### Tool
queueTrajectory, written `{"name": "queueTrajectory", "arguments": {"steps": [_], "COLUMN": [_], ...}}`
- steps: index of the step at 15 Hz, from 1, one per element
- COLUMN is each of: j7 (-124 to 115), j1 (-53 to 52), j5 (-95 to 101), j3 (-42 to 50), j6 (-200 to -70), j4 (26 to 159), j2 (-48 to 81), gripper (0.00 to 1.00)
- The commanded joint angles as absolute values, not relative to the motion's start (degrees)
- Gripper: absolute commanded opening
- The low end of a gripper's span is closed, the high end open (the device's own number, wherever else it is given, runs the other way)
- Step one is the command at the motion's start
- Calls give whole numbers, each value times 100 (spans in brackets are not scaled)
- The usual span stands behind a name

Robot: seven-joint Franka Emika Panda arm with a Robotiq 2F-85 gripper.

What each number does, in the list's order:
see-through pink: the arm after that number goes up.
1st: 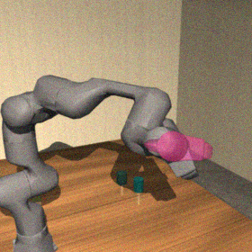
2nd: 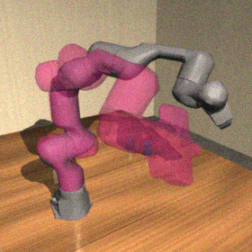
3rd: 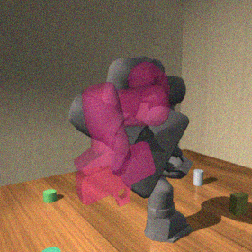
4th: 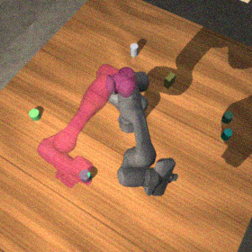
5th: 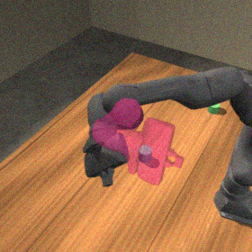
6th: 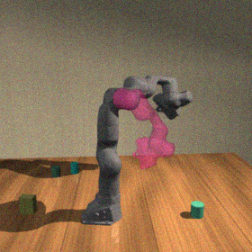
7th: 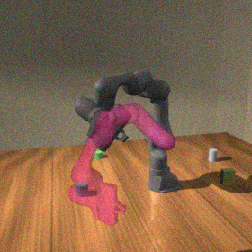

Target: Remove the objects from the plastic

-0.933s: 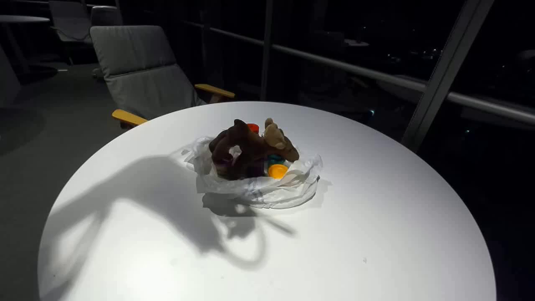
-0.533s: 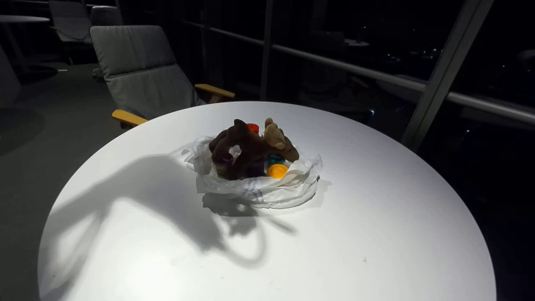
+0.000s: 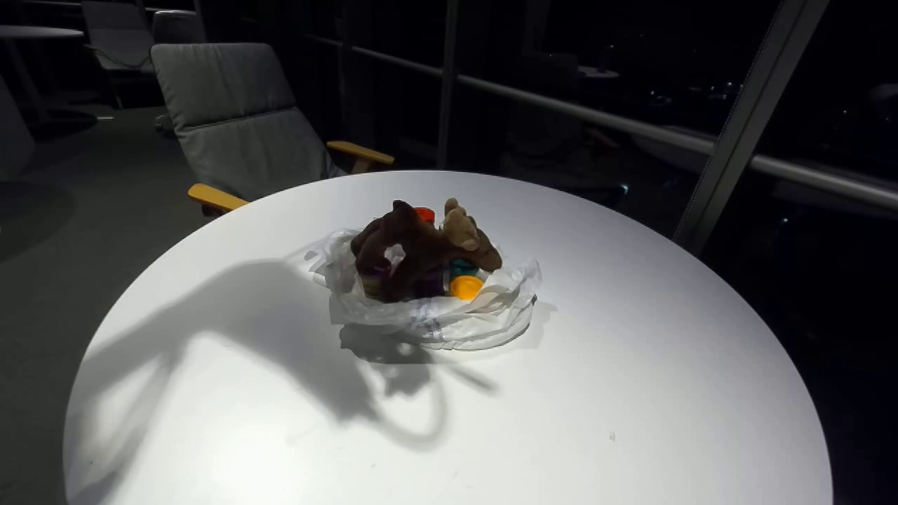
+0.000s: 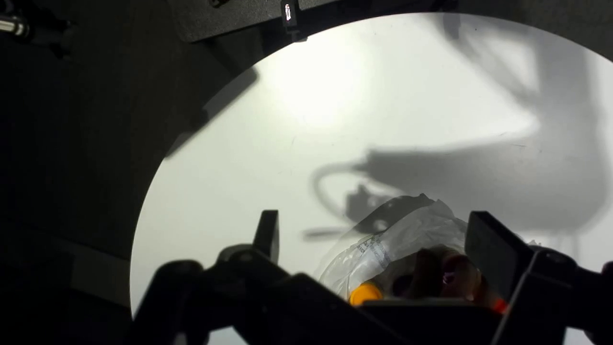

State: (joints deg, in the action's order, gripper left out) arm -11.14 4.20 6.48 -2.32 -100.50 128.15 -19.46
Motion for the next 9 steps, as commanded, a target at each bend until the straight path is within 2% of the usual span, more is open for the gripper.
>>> {"name": "queueTrajectory", "arguments": {"steps": [1,4,9], "j7": [-1211,-1620,-3251], "j1": [356,273,147], "j5": [679,488,91], "j3": [-201,-317,-434], "j6": [-10074,-10312,-11831], "j4": [12779,12601,12465], "j2": [-1867,-1327,-241], "gripper": [100,100,100]}}
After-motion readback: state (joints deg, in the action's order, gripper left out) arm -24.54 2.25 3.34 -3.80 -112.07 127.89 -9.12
